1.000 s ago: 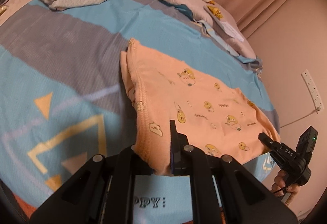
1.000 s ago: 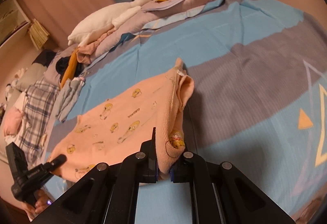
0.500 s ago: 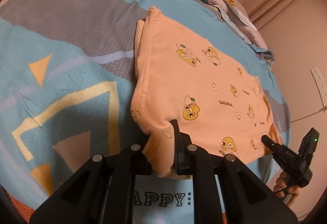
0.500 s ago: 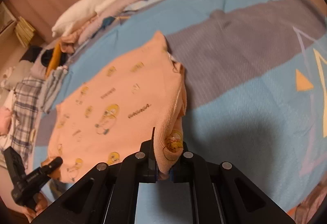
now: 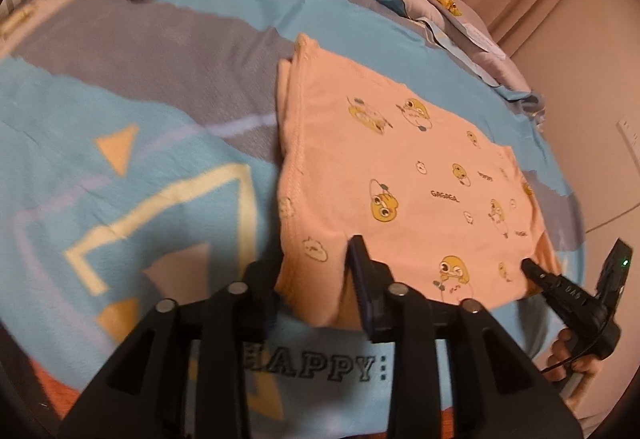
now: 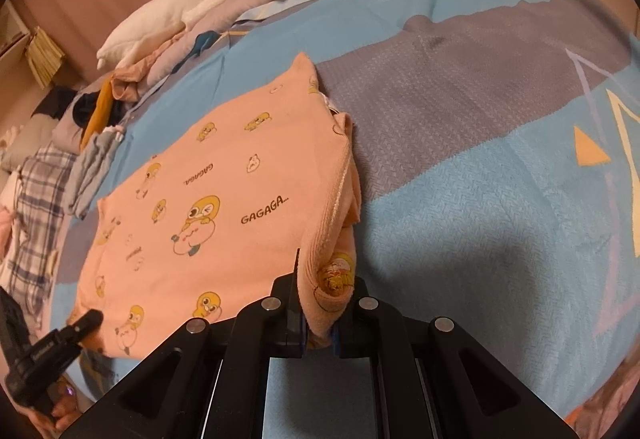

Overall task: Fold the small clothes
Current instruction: 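Close the right gripper on the folded garment's side edge, then lift the held side edge with the right gripper and fold it over the garment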

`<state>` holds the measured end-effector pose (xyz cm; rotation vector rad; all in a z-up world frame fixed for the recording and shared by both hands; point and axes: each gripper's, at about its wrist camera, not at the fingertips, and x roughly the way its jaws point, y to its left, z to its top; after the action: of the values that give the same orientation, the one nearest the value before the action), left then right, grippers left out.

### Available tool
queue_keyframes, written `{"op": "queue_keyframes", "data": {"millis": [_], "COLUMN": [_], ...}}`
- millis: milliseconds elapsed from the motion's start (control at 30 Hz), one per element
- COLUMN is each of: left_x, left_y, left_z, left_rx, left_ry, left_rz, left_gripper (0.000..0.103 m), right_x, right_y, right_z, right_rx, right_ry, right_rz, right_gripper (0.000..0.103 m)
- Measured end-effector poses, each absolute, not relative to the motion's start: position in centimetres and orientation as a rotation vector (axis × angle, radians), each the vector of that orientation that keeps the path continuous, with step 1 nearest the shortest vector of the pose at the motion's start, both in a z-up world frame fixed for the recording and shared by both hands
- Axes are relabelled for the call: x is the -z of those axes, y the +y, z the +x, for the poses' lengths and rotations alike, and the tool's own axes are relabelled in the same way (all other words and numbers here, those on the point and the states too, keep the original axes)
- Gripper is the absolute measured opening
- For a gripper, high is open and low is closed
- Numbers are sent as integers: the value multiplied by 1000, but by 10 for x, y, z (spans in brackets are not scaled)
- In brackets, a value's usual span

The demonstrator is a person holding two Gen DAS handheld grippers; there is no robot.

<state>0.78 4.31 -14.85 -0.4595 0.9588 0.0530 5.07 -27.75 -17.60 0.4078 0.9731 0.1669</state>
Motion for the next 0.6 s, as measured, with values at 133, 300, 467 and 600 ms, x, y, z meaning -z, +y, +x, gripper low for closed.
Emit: {"op": "queue_keyframes", "data": {"millis": [133,300,467,600], "left_x": [128,103,99,116], "left_y": [45,42,17,-9], "left_z": [2,3,21,39], "left_rx": [-74,-66,43,113], "left_ry": [901,819,811,867], "left_rz": [-429,-446,-449,-435], "left_gripper": [46,52,52,50], "right_x": [176,176,176,175], "right_y": [-276,-276,-276,-276], "right_z": [51,51,51,51], "right_rx": [-163,-161,-160,-159], "right_ry": [973,973,973,970], "right_rz": [407,403,413,413], "right_gripper": [8,8,8,8]}}
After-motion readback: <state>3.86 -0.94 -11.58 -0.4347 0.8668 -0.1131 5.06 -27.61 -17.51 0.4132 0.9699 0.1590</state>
